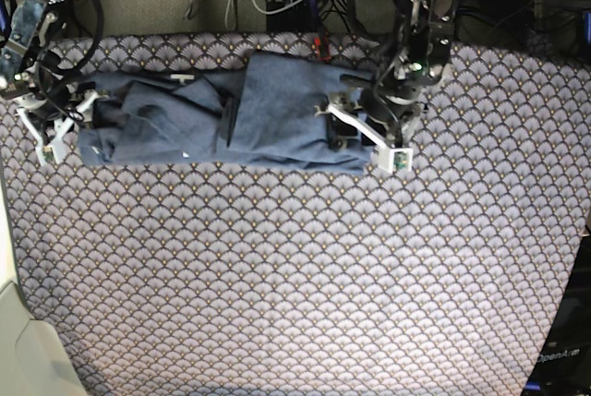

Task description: Fold the T-shirt properly

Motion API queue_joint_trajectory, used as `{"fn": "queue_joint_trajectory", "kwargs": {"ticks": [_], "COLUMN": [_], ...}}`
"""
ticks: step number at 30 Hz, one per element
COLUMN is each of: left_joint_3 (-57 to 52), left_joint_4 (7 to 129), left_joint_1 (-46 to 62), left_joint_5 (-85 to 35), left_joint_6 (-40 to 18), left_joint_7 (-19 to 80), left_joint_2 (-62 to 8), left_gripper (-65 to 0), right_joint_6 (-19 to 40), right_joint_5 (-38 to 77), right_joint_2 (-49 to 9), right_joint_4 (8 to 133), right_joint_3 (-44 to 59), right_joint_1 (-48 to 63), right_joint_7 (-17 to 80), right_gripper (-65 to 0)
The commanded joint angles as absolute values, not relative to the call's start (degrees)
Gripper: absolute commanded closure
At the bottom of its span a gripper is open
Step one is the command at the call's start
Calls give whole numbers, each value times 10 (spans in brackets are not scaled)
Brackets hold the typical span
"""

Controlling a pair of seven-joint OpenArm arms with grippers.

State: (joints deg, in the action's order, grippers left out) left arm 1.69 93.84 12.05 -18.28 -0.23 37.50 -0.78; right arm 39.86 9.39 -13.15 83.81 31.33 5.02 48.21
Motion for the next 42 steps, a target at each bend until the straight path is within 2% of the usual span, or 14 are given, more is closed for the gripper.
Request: {"fn": "queue_joint_trajectory", "kwargs": {"ticks": [1, 3, 6, 12, 17, 28, 39, 40, 42], "left_joint_3": [16, 16, 16, 16, 16, 16, 16, 16, 16], "left_joint_4": [950, 950, 950, 950, 950, 950, 950, 950, 950], "left_joint_1": [116, 116, 116, 116, 116, 116, 117, 117, 119], "left_joint_5": [-184, -184, -184, -184, -184, -184, -184, -184, -184], "left_joint_6": [-3, -3, -3, -3, -3, -2, -2, -2, -2], "left_joint_7": [366, 366, 366, 366, 366, 364, 365, 365, 366], "left_joint_2": [-7, -7, -7, -6, -7, -6, -3, -3, -3], "left_gripper": [-332, -332, -332, -332, -332, -332, -332, -332, -332], "right_joint_6": [400, 400, 400, 400, 400, 400, 400, 400, 400], "right_joint_5": [80, 80, 80, 80, 80, 215, 224, 224, 224], "right_joint_2": [-138, -136, -121, -100, -100, -88, -95, -102, -109], "right_joint_4": [843, 843, 843, 843, 863, 1132, 1109, 1105, 1088], "right_joint_3": [315, 314, 313, 313, 313, 313, 314, 313, 313], "right_joint_1": [51, 52, 53, 53, 50, 77, 76, 77, 77], "right_joint_7": [490, 493, 494, 494, 516, 686, 698, 698, 698], "right_gripper": [-327, -318, -252, 0, 0, 0, 0, -6, -56]}}
